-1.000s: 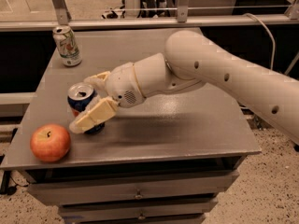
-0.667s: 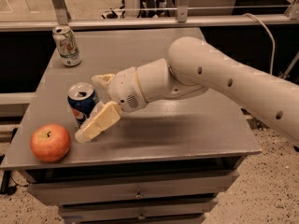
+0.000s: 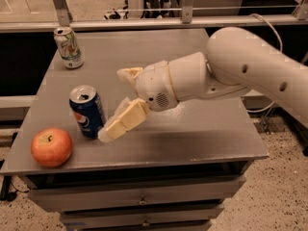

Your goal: Move pepsi can near apple

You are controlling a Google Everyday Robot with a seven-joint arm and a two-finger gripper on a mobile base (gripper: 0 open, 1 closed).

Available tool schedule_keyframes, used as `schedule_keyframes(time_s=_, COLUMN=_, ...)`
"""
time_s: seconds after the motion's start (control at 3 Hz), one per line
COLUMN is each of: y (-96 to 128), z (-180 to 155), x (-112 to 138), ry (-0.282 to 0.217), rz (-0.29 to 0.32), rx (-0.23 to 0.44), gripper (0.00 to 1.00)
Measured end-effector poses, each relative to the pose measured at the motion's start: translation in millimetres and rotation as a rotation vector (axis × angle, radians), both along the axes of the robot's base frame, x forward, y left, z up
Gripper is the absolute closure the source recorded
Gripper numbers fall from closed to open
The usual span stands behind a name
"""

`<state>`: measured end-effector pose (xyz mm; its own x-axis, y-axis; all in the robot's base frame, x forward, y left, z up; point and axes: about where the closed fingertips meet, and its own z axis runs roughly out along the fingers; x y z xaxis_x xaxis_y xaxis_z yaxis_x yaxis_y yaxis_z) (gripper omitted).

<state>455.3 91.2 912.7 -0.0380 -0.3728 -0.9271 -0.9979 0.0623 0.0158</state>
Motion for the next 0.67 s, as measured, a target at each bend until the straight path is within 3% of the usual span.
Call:
schedule_keyframes(time_s=0.33, y=-58.0, z=41.4, x=-0.4, ry=-0.098, rz=-0.089, rx=-0.006, gripper=0.0)
schedule_keyframes(time_s=0.67, y=-66.1, z=43.7, x=-0.3, ry=-0.105, rz=-0.105, rx=-0.008, gripper=0.0)
